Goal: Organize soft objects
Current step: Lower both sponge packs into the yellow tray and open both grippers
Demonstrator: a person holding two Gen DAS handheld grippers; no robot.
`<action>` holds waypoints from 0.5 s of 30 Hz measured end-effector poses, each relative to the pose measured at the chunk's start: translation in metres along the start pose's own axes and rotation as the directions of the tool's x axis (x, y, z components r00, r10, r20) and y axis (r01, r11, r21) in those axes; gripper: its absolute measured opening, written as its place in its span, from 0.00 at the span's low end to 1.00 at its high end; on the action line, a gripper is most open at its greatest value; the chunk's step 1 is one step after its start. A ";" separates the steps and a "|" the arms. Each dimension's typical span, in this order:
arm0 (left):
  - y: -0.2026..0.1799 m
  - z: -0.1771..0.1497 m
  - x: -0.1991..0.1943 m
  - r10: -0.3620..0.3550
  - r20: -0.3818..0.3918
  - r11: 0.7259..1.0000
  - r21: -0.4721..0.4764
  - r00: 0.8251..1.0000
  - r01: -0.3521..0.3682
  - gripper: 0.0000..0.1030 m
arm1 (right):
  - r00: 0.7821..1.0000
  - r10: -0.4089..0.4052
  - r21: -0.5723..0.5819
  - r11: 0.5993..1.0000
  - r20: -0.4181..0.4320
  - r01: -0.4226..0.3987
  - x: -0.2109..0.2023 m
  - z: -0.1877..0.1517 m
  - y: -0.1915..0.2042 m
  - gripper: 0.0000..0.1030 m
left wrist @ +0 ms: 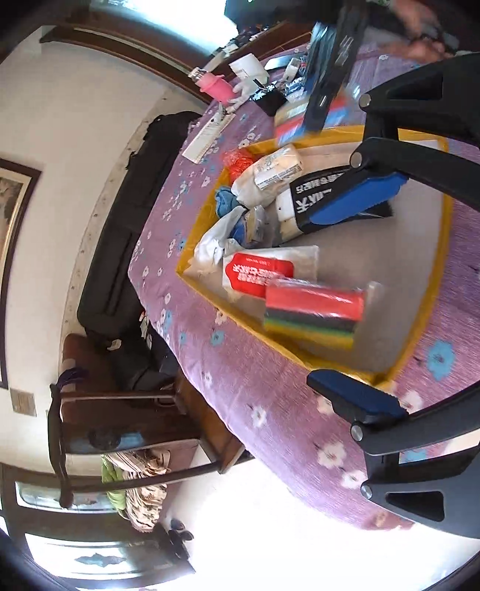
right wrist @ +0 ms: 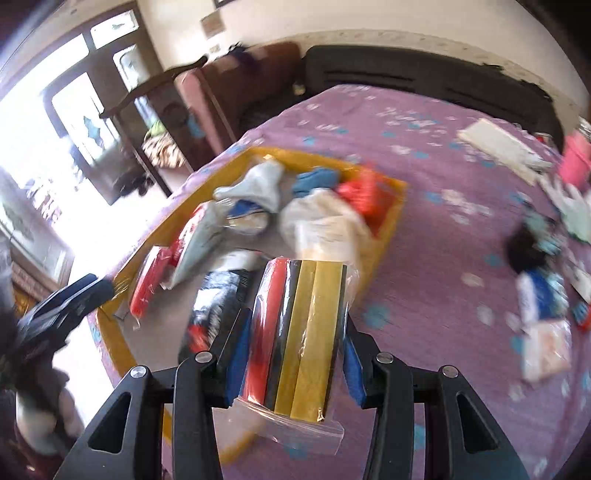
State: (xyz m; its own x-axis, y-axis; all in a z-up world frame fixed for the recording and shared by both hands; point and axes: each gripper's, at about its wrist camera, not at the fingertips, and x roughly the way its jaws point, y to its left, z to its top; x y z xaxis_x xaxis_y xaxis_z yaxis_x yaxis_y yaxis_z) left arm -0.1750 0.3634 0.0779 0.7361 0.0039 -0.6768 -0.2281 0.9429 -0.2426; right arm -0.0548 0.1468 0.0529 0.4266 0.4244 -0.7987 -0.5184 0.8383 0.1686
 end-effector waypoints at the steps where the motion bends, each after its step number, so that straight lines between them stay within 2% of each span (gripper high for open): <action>1: 0.002 -0.001 -0.002 0.001 0.000 1.000 -0.005 1.000 -0.001 0.78 | 1.000 -0.015 -0.012 1.000 -0.005 0.015 0.007 0.003 0.004 0.47; 4: 0.008 -0.007 -0.008 0.001 0.003 1.000 -0.014 1.000 -0.001 0.78 | 0.999 -0.028 -0.033 0.999 -0.027 0.027 0.026 0.009 0.012 0.51; 6: 0.008 -0.009 -0.011 0.003 0.011 1.000 -0.012 1.000 -0.003 0.78 | 0.999 -0.034 -0.011 0.999 -0.027 0.034 0.030 0.011 0.008 0.62; 9: 0.006 -0.010 -0.016 0.005 0.027 1.000 0.002 1.000 -0.005 0.79 | 1.000 -0.023 0.012 1.000 0.016 0.023 0.017 0.011 0.002 0.72; 15: -0.020 -0.013 -0.016 0.030 0.040 0.998 0.060 0.999 -0.033 0.82 | 0.991 -0.095 0.028 0.995 0.099 0.092 -0.026 -0.005 -0.020 0.80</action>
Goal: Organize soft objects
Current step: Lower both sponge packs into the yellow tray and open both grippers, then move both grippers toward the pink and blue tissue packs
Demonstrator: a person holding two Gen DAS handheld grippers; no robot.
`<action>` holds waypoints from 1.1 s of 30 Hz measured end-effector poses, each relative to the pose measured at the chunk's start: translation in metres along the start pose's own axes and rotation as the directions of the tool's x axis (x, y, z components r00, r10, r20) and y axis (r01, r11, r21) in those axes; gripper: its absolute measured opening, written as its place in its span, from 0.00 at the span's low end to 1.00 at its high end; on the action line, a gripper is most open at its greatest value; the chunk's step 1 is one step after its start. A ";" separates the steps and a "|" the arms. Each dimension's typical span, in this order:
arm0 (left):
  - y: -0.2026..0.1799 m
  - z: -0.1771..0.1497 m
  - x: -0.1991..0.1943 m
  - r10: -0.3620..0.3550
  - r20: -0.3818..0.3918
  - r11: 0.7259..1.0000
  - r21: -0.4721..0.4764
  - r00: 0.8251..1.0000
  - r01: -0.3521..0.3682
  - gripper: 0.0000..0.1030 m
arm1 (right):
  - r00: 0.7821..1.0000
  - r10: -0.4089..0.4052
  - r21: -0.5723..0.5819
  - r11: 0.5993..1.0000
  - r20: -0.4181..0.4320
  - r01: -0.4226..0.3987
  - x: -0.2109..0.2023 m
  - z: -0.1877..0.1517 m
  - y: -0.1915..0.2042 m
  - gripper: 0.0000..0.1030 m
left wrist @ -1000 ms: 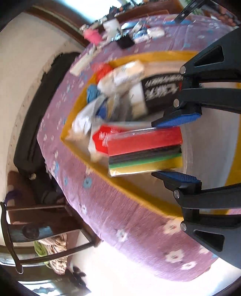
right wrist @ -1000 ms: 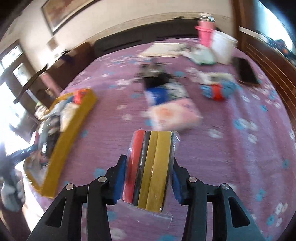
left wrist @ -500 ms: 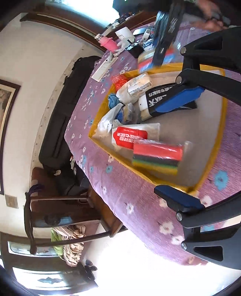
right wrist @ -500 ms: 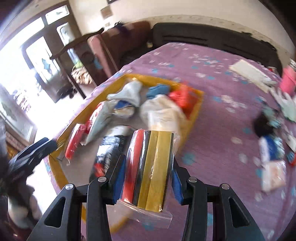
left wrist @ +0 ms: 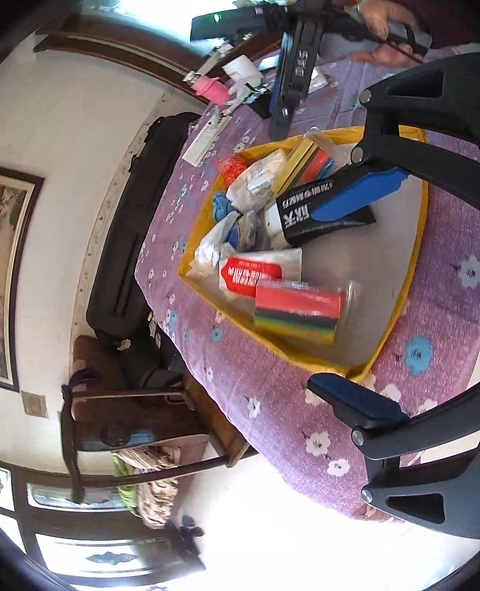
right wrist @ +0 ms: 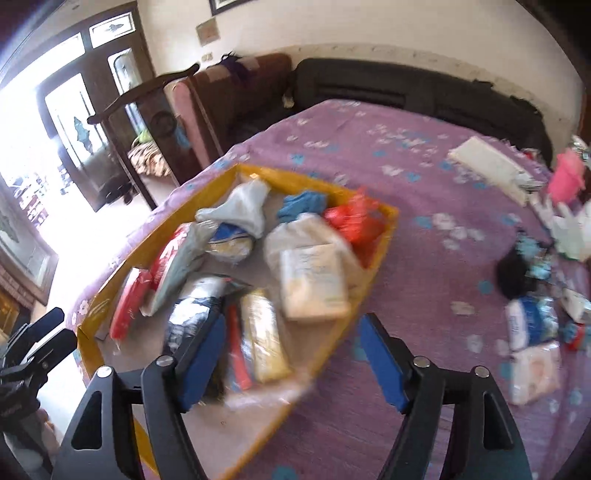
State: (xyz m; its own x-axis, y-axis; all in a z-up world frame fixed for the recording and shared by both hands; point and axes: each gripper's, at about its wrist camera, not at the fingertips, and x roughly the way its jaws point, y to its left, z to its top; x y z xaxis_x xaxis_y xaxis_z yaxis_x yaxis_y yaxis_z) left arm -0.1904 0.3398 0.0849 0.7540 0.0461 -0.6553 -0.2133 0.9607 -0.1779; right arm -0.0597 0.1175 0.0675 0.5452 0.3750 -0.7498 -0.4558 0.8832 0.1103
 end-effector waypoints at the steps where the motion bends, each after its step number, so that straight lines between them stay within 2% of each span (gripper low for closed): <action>1: -0.005 -0.001 -0.001 0.008 0.003 1.000 0.015 1.000 -0.008 0.82 | 1.000 -0.007 0.011 1.000 0.005 0.007 -0.005 -0.004 -0.007 0.80; 7: -0.055 -0.005 -0.004 0.070 0.019 0.986 0.149 0.997 -0.072 0.89 | 0.998 -0.067 0.084 0.994 0.018 0.065 -0.028 -0.031 -0.054 0.81; 15: -0.121 -0.017 0.002 0.089 -0.028 0.952 0.295 0.996 -0.077 0.89 | 0.991 -0.134 0.174 0.977 0.031 0.126 -0.055 -0.069 -0.110 0.81; 25: -0.191 -0.035 0.012 0.078 -0.065 0.901 0.431 0.995 -0.042 0.89 | 0.986 -0.161 0.290 0.947 0.048 0.141 -0.079 -0.102 -0.168 0.81; 33: -0.224 -0.045 0.025 0.061 -0.108 0.877 0.481 0.992 -0.001 0.89 | 0.983 -0.181 0.363 0.919 0.042 0.154 -0.086 -0.119 -0.206 0.81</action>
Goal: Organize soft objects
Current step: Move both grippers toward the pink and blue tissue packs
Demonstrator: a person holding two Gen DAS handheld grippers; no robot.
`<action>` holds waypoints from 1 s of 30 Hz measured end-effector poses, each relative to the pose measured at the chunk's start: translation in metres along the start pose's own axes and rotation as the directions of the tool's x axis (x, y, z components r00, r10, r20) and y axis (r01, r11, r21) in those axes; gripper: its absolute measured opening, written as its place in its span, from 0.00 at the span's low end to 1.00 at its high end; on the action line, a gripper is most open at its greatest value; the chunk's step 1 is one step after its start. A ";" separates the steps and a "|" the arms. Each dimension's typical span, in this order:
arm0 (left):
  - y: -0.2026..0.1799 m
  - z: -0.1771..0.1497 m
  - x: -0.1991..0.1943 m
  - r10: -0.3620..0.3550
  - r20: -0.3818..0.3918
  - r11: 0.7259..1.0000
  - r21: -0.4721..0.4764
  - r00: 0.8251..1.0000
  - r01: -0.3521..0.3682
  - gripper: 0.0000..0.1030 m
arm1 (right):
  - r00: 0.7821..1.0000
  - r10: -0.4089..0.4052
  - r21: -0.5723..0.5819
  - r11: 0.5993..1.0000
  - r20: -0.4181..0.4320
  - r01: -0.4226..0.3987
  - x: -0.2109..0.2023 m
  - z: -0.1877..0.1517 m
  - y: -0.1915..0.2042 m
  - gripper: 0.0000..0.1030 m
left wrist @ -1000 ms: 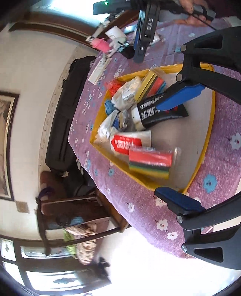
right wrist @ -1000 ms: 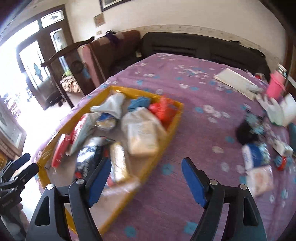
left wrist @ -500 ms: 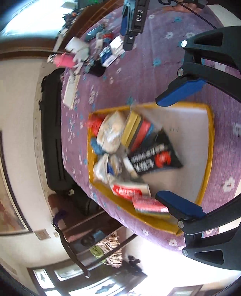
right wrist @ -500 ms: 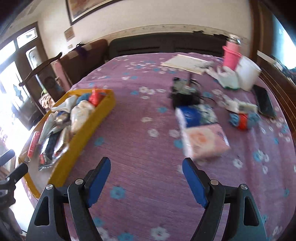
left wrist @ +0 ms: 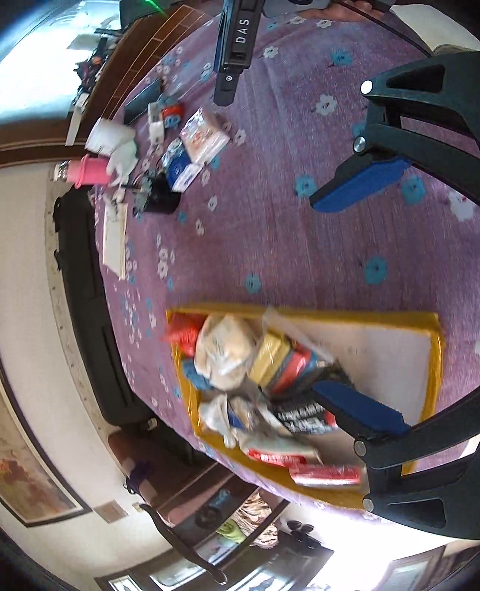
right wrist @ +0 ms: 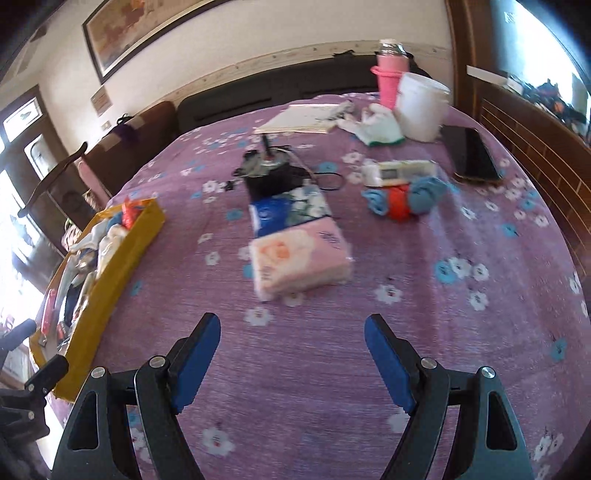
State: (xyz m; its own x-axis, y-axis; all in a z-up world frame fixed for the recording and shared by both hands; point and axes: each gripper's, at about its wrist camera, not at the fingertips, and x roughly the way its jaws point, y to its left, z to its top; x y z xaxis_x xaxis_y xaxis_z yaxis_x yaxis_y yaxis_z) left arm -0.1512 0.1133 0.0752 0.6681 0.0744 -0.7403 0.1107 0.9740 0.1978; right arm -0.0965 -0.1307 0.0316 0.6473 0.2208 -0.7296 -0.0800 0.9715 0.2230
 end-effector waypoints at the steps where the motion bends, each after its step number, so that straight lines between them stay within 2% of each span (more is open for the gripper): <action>1: -0.004 0.001 0.002 -0.007 -0.005 1.000 0.005 1.000 0.007 0.89 | 1.000 -0.003 0.007 1.000 0.000 0.003 0.000 0.000 -0.004 0.81; 6: -0.022 0.010 0.022 -0.129 -0.037 0.991 -0.036 0.991 0.128 0.89 | 1.000 -0.028 0.045 0.999 -0.004 0.028 0.004 0.001 -0.023 0.81; 10: -0.043 0.012 0.050 -0.238 -0.088 0.970 -0.067 0.967 0.233 0.89 | 0.999 -0.047 0.085 0.995 -0.006 0.047 0.004 0.006 -0.039 0.81; 12: -0.054 0.012 0.061 -0.270 -0.105 0.962 -0.069 0.957 0.264 0.89 | 0.998 -0.070 0.092 0.993 -0.003 0.069 0.003 0.009 -0.045 0.81; 16: -0.056 0.008 0.080 -0.301 -0.128 0.952 -0.098 0.945 0.290 0.90 | 0.996 -0.086 0.108 0.990 -0.007 0.087 0.008 0.021 -0.053 0.81; 17: -0.055 0.007 0.079 -0.301 -0.103 0.952 -0.095 0.948 0.292 0.91 | 0.996 -0.084 0.109 0.990 -0.008 0.085 0.010 0.026 -0.052 0.81; 19: -0.054 0.006 0.080 -0.320 -0.092 0.945 -0.098 0.943 0.312 0.97 | 0.997 -0.080 0.105 0.991 -0.011 0.081 0.017 0.037 -0.049 0.81; 22: -0.055 0.005 0.080 -0.336 -0.093 0.940 -0.096 0.937 0.327 1.00 | 0.997 -0.072 0.099 0.992 -0.017 0.073 0.032 0.056 -0.042 0.81; 27: -0.050 0.006 0.080 -0.364 -0.078 0.928 -0.117 0.928 0.354 1.00 | 0.998 -0.024 0.129 0.991 -0.062 0.032 0.068 0.081 -0.033 0.81; 29: -0.045 0.005 0.080 -0.390 -0.063 0.915 -0.140 0.919 0.379 1.00 | 0.995 0.024 0.128 0.992 -0.100 -0.011 0.080 0.081 -0.026 0.81; 30: -0.043 0.006 0.080 -0.401 -0.057 0.909 -0.149 0.914 0.390 1.00 | 0.988 0.078 0.125 0.990 -0.132 -0.061 0.085 0.077 -0.019 0.81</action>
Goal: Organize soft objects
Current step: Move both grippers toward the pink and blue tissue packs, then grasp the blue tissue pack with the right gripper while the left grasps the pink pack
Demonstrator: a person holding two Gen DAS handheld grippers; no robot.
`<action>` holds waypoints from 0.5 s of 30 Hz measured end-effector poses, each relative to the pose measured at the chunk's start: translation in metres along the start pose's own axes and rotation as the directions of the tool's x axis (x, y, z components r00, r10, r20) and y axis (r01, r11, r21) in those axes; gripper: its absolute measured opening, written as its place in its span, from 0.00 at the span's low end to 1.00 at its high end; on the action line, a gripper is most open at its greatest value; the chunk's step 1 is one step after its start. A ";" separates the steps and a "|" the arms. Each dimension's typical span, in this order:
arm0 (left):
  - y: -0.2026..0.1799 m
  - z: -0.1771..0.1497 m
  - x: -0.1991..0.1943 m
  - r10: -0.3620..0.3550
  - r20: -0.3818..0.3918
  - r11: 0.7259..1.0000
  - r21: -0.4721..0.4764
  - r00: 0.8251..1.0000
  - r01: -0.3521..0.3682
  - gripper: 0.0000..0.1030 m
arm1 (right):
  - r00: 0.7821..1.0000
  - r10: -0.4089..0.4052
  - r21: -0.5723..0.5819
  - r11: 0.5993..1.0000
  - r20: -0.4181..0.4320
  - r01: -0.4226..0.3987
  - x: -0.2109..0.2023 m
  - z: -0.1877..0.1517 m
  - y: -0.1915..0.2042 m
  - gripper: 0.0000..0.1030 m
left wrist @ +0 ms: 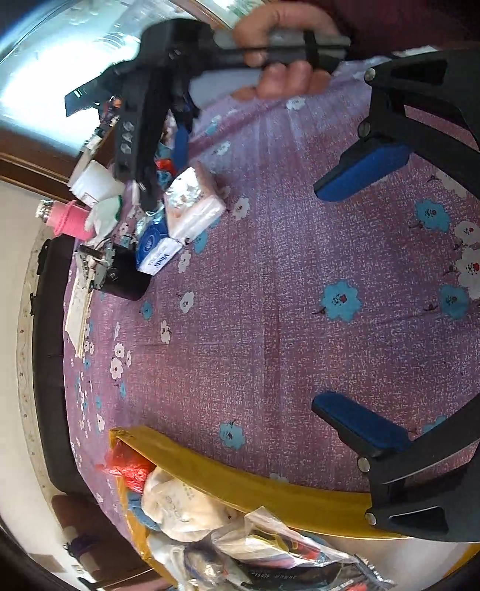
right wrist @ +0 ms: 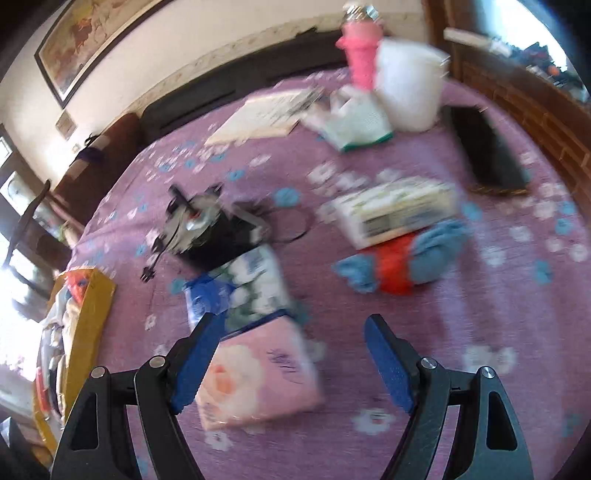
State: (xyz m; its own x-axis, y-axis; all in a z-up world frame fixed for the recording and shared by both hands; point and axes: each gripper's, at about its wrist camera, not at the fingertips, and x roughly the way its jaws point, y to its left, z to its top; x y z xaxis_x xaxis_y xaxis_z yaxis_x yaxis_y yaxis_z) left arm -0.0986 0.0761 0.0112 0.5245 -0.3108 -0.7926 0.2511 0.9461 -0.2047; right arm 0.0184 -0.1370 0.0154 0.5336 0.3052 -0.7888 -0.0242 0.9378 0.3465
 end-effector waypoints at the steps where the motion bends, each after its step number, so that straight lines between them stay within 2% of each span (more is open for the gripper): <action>1: 0.002 0.000 -0.001 -0.012 0.005 1.000 -0.009 1.000 0.012 1.00 | 0.997 0.071 -0.008 0.997 -0.039 -0.071 0.003 -0.005 0.007 0.81; 2: 0.004 0.000 -0.002 -0.024 0.010 1.000 -0.018 1.000 0.024 1.00 | 0.988 0.140 -0.018 0.990 -0.072 -0.141 0.004 -0.010 0.014 0.83; 3: 0.005 0.001 -0.002 -0.032 0.013 0.999 -0.024 0.999 0.032 1.00 | 0.959 0.253 -0.031 0.965 -0.130 -0.259 0.005 -0.016 0.025 0.83; 4: 0.006 0.001 -0.003 -0.039 0.016 0.999 -0.030 0.999 0.040 1.00 | 0.920 0.348 -0.048 0.931 -0.179 -0.362 0.003 -0.021 0.034 0.83; 5: 0.006 0.001 -0.003 -0.044 0.018 0.998 -0.034 0.999 0.045 1.00 | 0.890 0.409 -0.081 0.899 -0.199 -0.431 -0.005 -0.023 0.043 0.83; 6: 0.007 0.001 -0.003 -0.049 0.020 0.998 -0.036 0.999 0.049 1.00 | 0.890 0.418 -0.129 0.887 -0.180 -0.443 -0.016 -0.023 0.050 0.83; 7: 0.008 0.001 -0.003 -0.053 0.022 0.998 -0.040 0.998 0.054 1.00 | 0.906 0.397 -0.164 0.893 -0.147 -0.418 -0.024 -0.019 0.052 0.83; 8: 0.008 0.001 -0.003 -0.056 0.024 0.997 -0.043 0.998 0.057 1.00 | 0.941 0.327 -0.188 0.922 -0.090 -0.338 -0.031 -0.013 0.051 0.84; 9: 0.008 0.001 -0.004 -0.059 0.025 0.997 -0.044 0.998 0.060 1.00 | 0.966 0.254 -0.192 0.947 -0.049 -0.259 -0.033 -0.008 0.049 0.85; 10: 0.008 0.001 -0.004 -0.060 0.025 0.997 -0.045 0.998 0.061 1.00 | 0.990 0.141 -0.191 0.972 0.000 -0.139 -0.032 -0.001 0.047 0.85; 11: 0.008 0.001 -0.004 -0.061 0.026 0.997 -0.046 0.998 0.062 1.00 | 0.998 0.053 -0.195 0.980 0.025 -0.047 -0.026 0.005 0.047 0.85; 12: 0.008 0.001 -0.004 -0.063 0.027 0.997 -0.048 0.998 0.064 1.00 | 0.999 0.005 -0.205 0.979 0.039 0.003 -0.021 0.009 0.049 0.85; 15: 0.010 0.000 -0.005 -0.072 0.030 0.996 -0.054 0.997 0.073 1.00 | 0.988 -0.137 -0.226 0.962 0.072 0.150 0.002 0.022 0.058 0.85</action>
State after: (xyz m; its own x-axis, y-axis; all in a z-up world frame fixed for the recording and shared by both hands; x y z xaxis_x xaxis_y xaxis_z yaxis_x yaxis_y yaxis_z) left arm -0.0986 0.0870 0.0135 0.5297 -0.3803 -0.7581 0.2441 0.9244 -0.2932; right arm 0.0363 -0.0860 0.0451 0.5916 0.1610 -0.7900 -0.1347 0.9858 0.1001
